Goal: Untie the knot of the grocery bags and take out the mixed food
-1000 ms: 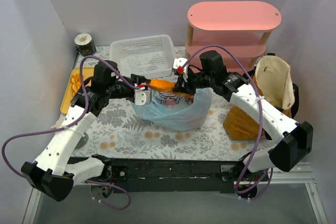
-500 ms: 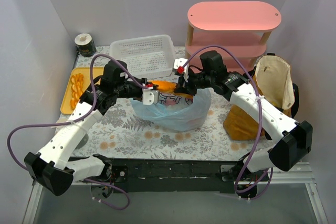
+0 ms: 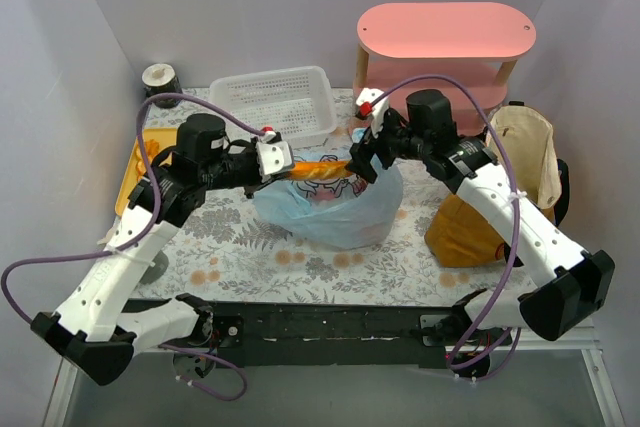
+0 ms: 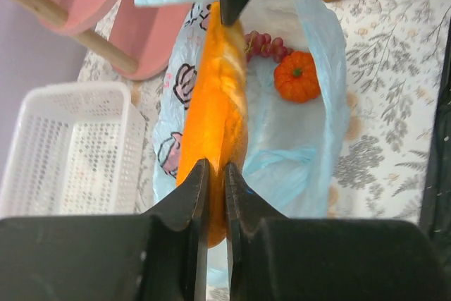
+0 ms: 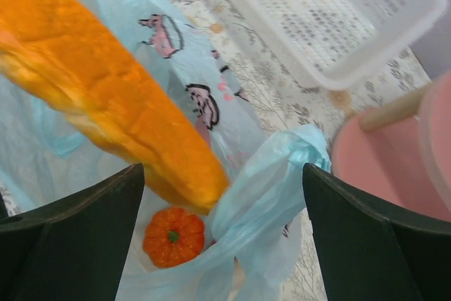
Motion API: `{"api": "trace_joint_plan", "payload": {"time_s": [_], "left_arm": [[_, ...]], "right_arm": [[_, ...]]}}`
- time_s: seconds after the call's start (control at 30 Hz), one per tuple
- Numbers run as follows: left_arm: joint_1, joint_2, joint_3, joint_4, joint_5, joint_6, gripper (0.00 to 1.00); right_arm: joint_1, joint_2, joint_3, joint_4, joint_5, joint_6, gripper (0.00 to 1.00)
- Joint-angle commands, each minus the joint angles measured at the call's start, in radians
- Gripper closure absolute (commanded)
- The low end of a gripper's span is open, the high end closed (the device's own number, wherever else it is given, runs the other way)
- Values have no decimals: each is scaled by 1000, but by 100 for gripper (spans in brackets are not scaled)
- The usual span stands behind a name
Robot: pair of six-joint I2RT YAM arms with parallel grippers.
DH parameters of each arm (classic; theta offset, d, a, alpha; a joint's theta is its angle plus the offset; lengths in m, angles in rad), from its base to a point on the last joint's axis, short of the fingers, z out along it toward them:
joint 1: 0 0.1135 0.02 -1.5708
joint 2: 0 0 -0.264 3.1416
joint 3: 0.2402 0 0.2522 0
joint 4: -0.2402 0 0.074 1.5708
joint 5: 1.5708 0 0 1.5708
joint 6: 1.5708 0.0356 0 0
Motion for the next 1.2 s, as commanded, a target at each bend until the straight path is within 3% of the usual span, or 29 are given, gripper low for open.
{"api": "trace_joint_plan", "payload": {"time_s": [0.0, 0.13, 0.27, 0.3, 0.4, 0.57, 0.7, 1.17], "left_arm": [[-4, -104, 3, 2, -60, -260, 100], [-4, -117, 39, -4, -218, -397, 100], [-4, -95, 159, -121, -404, -510, 100], [-4, -100, 161, -118, -532, -574, 100], [5, -109, 145, -69, -757, -642, 100], [5, -54, 148, 77, -1034, -609, 100], [10, 13, 173, 169, -1084, -538, 100], [154, 492, 651, 331, -1053, -636, 100]], "right_arm": [[-71, -44, 35, 47, 62, 92, 2], [-121, -40, 56, 47, 55, 117, 3], [-127, -20, 76, 45, 42, 115, 3], [-125, -18, 76, 50, 38, 114, 4], [-125, -9, 73, 56, 32, 111, 4], [-125, -6, 63, 63, -4, 108, 5], [-127, -18, 47, 66, -10, 98, 6], [-125, -56, -19, 108, -18, 103, 7]]}}
